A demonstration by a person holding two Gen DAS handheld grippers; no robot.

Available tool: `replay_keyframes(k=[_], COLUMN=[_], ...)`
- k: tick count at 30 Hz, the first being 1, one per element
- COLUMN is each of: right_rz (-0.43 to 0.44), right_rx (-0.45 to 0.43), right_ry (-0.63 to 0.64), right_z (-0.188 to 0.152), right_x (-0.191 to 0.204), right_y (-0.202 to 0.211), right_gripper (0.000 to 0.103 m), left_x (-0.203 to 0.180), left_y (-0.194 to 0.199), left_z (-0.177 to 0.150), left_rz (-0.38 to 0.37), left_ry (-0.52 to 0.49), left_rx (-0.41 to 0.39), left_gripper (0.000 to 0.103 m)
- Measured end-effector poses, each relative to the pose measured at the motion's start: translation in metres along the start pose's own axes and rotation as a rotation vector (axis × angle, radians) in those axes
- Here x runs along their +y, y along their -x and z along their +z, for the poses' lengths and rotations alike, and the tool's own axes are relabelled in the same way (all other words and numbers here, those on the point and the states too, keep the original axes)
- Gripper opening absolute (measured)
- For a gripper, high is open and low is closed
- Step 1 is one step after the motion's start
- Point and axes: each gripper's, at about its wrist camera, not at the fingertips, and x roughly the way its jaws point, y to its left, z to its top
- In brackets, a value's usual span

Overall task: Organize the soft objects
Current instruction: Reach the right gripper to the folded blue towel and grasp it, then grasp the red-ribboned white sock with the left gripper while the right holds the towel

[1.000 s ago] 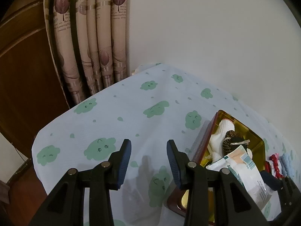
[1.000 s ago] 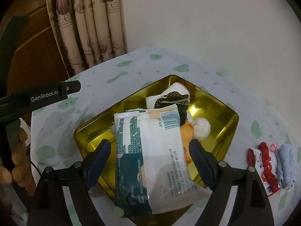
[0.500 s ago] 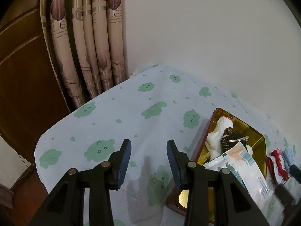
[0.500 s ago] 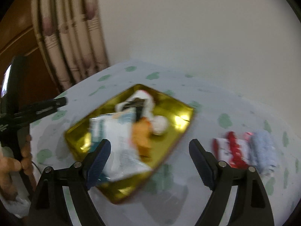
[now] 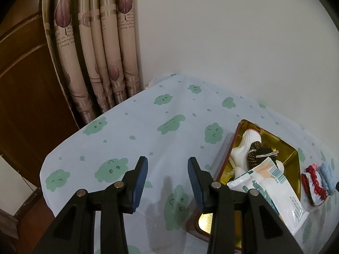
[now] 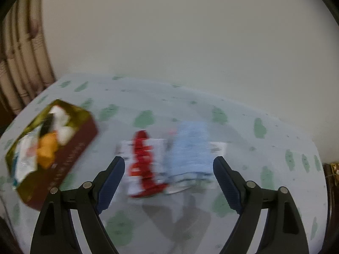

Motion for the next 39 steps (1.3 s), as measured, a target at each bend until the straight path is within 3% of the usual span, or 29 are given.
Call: replay_keyframes(k=[12, 15, 19, 25, 33, 39], right_rz=[-0.073, -0.080, -0.053, -0.017, -0.017, -0.078], right_rx=[0.080, 0.100, 0.108, 0.054, -0.039, -0.055], right_ry=[0.033, 0.033, 0.029, 0.006, -0.027, -0.070], right_z=[0.014, 0.013, 0.008, 0.008, 0.004, -0.020], right_x=[-0.013, -0.014, -0.016, -0.020, -0.040, -0.080], right_y=[-0.070, -0.083, -0.090, -0.076, -0.031, -0.006], right_gripper=[0.082, 0.073, 0.055, 0.031, 0.028, 0.028], left_x=[-0.004, -0.005, -0.007, -0.007, -0.009, -0.025], left_y=[-0.008, -0.010, -0.013, -0.016, -0.015, 0.001], left_z=[0.000, 0.000, 0.001, 0.000, -0.002, 0.000], left_rz=[-0.015, -0.022, -0.012, -0.021, -0.009, -0.013], left_ry=[-0.033, -0.038, -0.048, -0.050, -0.049, -0.075], left_rx=[0.025, 0.027, 0.032, 0.047, 0.046, 0.023], left_gripper=[0.040, 0.040, 0.040, 0.040, 0.040, 0.040])
